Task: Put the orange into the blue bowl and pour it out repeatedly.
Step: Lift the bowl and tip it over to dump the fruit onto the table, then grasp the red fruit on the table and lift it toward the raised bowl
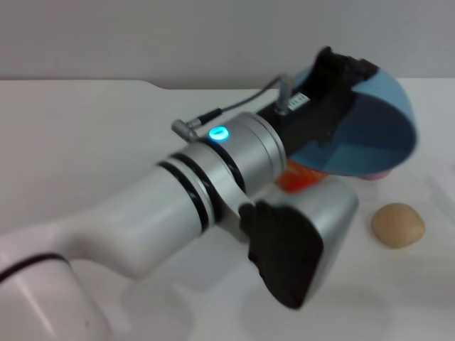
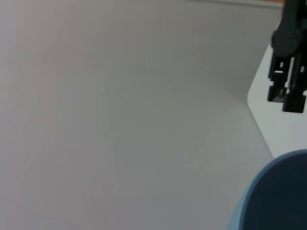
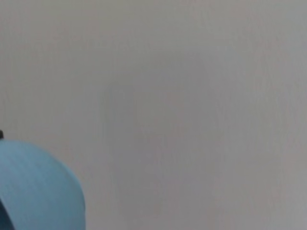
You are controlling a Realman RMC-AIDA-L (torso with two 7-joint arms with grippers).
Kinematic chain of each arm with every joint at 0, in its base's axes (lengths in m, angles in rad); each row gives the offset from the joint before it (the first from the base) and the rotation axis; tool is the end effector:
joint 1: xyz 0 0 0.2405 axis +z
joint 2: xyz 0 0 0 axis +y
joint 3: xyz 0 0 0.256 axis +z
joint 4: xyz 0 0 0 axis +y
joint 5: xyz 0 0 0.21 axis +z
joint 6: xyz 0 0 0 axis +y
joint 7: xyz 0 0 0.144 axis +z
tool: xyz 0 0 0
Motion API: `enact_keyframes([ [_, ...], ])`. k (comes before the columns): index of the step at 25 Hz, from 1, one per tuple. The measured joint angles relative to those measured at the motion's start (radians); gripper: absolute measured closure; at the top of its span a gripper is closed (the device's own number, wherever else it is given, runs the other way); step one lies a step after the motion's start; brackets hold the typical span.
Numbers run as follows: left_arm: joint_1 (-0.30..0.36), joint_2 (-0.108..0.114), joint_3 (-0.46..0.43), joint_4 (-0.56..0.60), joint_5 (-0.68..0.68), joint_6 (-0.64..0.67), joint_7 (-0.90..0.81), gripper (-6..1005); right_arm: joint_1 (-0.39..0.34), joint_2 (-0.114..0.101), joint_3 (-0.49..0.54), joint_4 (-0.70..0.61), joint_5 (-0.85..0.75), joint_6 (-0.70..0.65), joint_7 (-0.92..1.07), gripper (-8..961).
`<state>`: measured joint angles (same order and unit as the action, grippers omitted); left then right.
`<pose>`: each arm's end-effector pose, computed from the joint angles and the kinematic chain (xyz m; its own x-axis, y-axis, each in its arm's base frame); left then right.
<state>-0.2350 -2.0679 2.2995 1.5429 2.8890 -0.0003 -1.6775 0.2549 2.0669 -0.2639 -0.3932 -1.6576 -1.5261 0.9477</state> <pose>-0.0565 0.2850 -0.0934 0.4839 -0.7494 -0.4520 -0.7452 -0.0821 -0.6617 0.3670 0.2579 0.0490 0.5586 -0.0912 -0.8244 -0.7642 -0.4429 -0.4689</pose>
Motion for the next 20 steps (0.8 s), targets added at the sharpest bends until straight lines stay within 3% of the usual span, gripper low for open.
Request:
enact_keyframes([
  [6, 0.039, -0.003, 0.056, -0.024, -0.003, -0.104, 0.048, 999, 0.000, 0.002, 0.003, 0.032, 0.009, 0.003, -0.070, 328],
  [11, 0.044, -0.009, -0.027, -0.005, -0.166, -0.078, -0.032, 1000, 0.000, -0.002, 0.004, 0.045, 0.054, 0.004, -0.021, 328],
  [15, 0.025, -0.006, -0.165, 0.045, -0.341, 0.074, -0.165, 1000, 0.005, -0.013, -0.011, 0.000, 0.039, 0.006, 0.152, 329],
  [16, 0.008, -0.005, -0.240, 0.065, -0.380, 0.184, -0.265, 1000, 0.012, -0.015, -0.015, -0.027, 0.017, 0.000, 0.234, 329],
  [17, 0.008, -0.005, -0.240, 0.065, -0.380, 0.184, -0.265, 999, 0.012, -0.015, -0.015, -0.027, 0.017, 0.000, 0.234, 329],
  [20, -0.064, 0.001, -0.363, 0.058, -0.390, 0.397, -0.500, 999, 0.029, -0.023, -0.039, -0.067, -0.026, -0.030, 0.355, 329],
])
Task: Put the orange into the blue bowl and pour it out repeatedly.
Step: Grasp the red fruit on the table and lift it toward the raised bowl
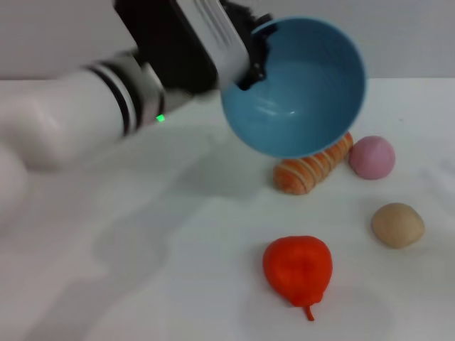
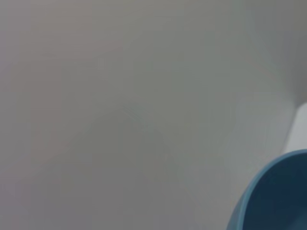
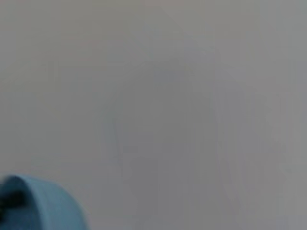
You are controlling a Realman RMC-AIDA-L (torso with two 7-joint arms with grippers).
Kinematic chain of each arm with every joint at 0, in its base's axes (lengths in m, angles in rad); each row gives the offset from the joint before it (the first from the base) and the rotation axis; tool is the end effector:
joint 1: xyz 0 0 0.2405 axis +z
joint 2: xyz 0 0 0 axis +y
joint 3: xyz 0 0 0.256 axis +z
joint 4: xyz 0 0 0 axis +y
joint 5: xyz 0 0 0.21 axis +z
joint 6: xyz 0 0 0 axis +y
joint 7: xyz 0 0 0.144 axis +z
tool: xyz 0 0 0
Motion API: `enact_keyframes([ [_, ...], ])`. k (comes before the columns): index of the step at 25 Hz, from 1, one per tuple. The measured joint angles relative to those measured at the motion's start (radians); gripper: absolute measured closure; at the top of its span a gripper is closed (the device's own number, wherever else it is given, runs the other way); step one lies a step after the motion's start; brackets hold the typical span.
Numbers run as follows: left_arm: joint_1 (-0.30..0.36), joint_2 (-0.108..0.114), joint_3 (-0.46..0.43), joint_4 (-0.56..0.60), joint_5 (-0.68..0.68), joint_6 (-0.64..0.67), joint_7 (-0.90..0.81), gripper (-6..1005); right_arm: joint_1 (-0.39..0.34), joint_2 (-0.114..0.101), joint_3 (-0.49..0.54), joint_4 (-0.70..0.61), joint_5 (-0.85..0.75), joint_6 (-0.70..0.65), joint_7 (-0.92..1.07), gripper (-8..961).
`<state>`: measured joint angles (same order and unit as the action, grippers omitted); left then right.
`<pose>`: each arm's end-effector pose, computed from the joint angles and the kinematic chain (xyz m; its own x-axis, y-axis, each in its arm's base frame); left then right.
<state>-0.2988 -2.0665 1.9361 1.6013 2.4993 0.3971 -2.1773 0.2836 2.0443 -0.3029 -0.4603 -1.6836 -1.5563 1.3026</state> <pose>-0.0828 0.3492 -0.0330 0.9666 -0.2378 0.0950 -0.0756 -0.6195 -0.7814 0.3570 0.2710 0.0635 0.3634 -0.2358 -0.9013 -0.8538 -0.4715 -0.2209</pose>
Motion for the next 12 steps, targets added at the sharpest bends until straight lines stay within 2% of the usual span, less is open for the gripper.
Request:
enact_keyframes([
  [3, -0.093, 0.002, -0.126, -0.068, 0.002, 0.204, -0.198, 1000, 0.040, -0.006, -0.057, -0.051, -0.088, -0.035, 0.129, 330],
  [4, -0.123, 0.003, -0.164, -0.099, 0.003, 0.259, -0.251, 1000, 0.071, -0.013, -0.094, -0.082, -0.169, -0.038, 0.230, 330],
  [5, -0.152, 0.002, -0.196, -0.134, 0.002, 0.308, -0.300, 1000, 0.071, -0.013, -0.094, -0.082, -0.169, -0.038, 0.230, 330],
  [9, -0.182, 0.002, -0.257, -0.199, -0.002, 0.347, -0.362, 999, 0.139, -0.027, -0.142, -0.101, -0.353, -0.036, 0.426, 330],
  [12, -0.170, 0.001, -0.266, -0.211, -0.004, 0.326, -0.373, 999, 0.182, -0.023, -0.196, -0.092, -0.425, -0.045, 0.489, 331],
])
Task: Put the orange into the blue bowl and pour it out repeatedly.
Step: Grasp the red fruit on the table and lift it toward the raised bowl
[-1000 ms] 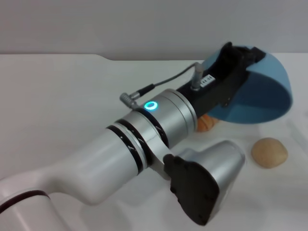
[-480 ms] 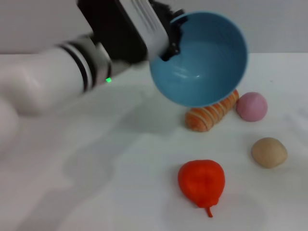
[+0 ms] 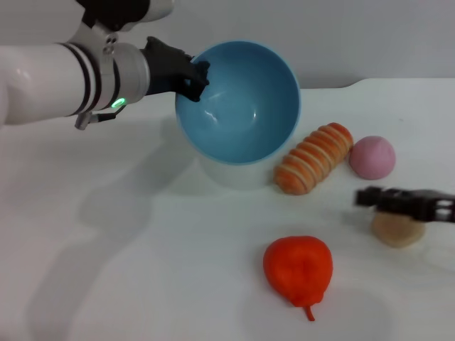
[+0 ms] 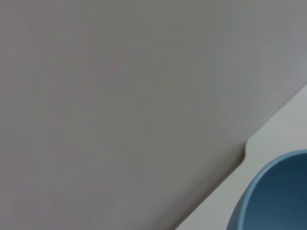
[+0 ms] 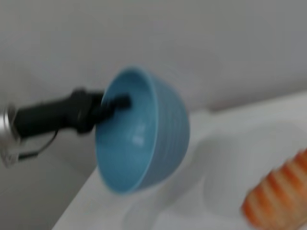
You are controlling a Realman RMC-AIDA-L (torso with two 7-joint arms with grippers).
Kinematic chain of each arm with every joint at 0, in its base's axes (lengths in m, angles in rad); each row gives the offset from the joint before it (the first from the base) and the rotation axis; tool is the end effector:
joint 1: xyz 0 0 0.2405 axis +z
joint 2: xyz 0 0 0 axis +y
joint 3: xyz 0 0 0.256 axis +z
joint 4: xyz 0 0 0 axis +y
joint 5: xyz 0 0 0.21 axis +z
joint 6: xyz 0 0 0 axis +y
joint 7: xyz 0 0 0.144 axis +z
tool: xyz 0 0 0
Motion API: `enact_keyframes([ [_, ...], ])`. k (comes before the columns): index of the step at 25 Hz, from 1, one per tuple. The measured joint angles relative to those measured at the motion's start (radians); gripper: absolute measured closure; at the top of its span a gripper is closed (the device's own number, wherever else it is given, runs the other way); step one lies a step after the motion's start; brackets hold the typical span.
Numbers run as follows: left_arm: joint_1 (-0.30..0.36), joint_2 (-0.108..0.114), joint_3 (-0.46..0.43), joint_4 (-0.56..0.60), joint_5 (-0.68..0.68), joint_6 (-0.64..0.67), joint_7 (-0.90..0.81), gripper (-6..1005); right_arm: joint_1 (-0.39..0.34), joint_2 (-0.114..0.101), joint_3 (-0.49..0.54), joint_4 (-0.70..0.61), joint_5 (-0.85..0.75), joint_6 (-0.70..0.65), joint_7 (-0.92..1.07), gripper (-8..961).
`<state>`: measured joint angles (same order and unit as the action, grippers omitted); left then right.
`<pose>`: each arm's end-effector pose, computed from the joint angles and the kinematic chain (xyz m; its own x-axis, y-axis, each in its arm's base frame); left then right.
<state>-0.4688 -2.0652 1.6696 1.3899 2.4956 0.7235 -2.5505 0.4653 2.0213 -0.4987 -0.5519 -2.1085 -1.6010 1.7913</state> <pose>-0.1362 0.3962 -0.0199 0.9311 0.2909 0.2200 0.3615 -0.6556 -0.6630 0.3119 0.3022 0.0183 0.3906 -0.7423 -0.5444 -0.8471 -0.5213 0.1030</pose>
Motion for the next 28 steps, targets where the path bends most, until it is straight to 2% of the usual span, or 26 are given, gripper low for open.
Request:
enact_keyframes([
  [2, 0.004, 0.000, 0.000, -0.008, -0.007, -0.010, -0.005, 1000, 0.029, 0.014, -0.066, 0.008, -0.019, 0.005, 0.024, 331],
  [3, 0.005, 0.001, 0.001, -0.015, -0.009, -0.017, -0.005, 1000, 0.056, 0.031, -0.119, 0.012, -0.050, 0.031, 0.068, 331],
  [4, 0.005, 0.001, 0.001, -0.015, -0.009, -0.017, -0.005, 1000, 0.056, 0.031, -0.119, 0.012, -0.050, 0.031, 0.068, 331],
  [7, 0.004, 0.000, 0.007, -0.030, -0.009, -0.031, -0.006, 1000, 0.101, 0.048, -0.190, 0.045, -0.094, 0.099, 0.123, 347],
  [11, 0.005, 0.000, 0.009, -0.039, -0.010, -0.036, -0.007, 999, 0.141, 0.048, -0.224, 0.114, -0.099, 0.151, 0.131, 378],
  [24, 0.000, 0.002, 0.001, -0.071, -0.011, -0.055, -0.001, 1000, 0.125, 0.045, -0.235, 0.095, -0.090, 0.141, 0.112, 479],
  [28, -0.002, 0.003, 0.000, -0.067, -0.011, -0.052, -0.004, 999, 0.121, 0.045, -0.233, 0.088, -0.062, 0.136, 0.065, 564],
])
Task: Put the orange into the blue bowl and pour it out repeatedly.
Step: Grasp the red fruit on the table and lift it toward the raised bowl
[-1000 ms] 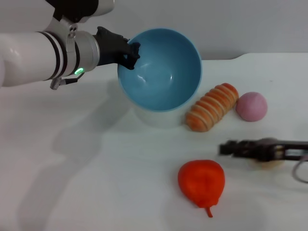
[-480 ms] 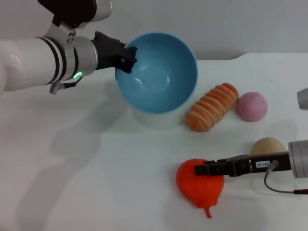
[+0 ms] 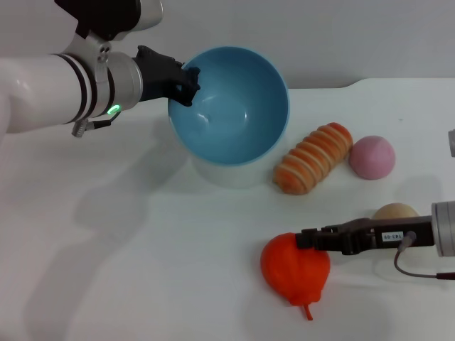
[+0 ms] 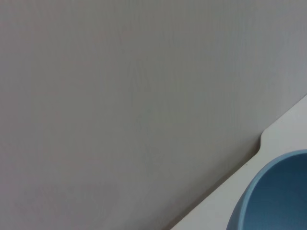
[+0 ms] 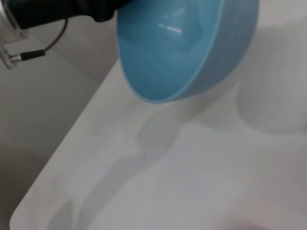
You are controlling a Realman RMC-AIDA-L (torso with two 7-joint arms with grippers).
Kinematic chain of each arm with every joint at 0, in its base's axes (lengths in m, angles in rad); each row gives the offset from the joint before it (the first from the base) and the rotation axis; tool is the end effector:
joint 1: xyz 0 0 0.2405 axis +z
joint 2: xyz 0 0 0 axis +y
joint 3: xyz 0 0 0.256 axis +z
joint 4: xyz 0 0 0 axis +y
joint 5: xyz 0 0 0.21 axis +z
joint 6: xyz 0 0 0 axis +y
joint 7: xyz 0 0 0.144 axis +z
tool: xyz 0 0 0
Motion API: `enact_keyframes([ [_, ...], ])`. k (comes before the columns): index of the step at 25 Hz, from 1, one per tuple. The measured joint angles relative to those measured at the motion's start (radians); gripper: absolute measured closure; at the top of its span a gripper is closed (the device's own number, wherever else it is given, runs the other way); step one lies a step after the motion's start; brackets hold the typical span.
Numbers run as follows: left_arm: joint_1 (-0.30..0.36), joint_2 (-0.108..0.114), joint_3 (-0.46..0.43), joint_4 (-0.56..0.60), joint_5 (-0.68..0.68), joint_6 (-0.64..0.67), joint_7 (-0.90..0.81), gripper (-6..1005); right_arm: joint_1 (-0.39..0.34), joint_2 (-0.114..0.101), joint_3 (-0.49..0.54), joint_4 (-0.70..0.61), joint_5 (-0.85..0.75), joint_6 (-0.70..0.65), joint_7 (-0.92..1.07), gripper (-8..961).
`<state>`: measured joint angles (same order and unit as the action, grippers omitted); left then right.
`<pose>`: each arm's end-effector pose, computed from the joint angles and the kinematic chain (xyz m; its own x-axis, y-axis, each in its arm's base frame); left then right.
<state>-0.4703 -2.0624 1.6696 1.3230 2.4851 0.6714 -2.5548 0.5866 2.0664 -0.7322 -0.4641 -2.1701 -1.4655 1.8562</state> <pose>-0.1515 0.4008 -0.0238 0.9168 0.3240 0.2334 0.3931 -0.6298 -0.6700 0.2794 0.3142 -0.0450 0.4955 -0.8135 -0.3045 -0.8261 -0.5497 0.1241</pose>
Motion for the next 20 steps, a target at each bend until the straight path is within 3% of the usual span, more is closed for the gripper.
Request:
enact_keyframes([
  [7, -0.001, 0.000, 0.007, -0.005, 0.000, 0.005, -0.003, 1000, -0.006, 0.002, 0.003, 0.003, 0.027, -0.011, -0.044, 712],
  [12, -0.014, -0.002, 0.009, -0.003, 0.000, 0.005, -0.004, 1000, -0.027, -0.001, 0.004, -0.042, 0.108, -0.118, -0.081, 896],
  [20, -0.013, -0.002, 0.010, -0.007, 0.000, 0.013, -0.004, 999, -0.071, -0.001, 0.004, -0.154, 0.201, -0.249, -0.098, 950],
])
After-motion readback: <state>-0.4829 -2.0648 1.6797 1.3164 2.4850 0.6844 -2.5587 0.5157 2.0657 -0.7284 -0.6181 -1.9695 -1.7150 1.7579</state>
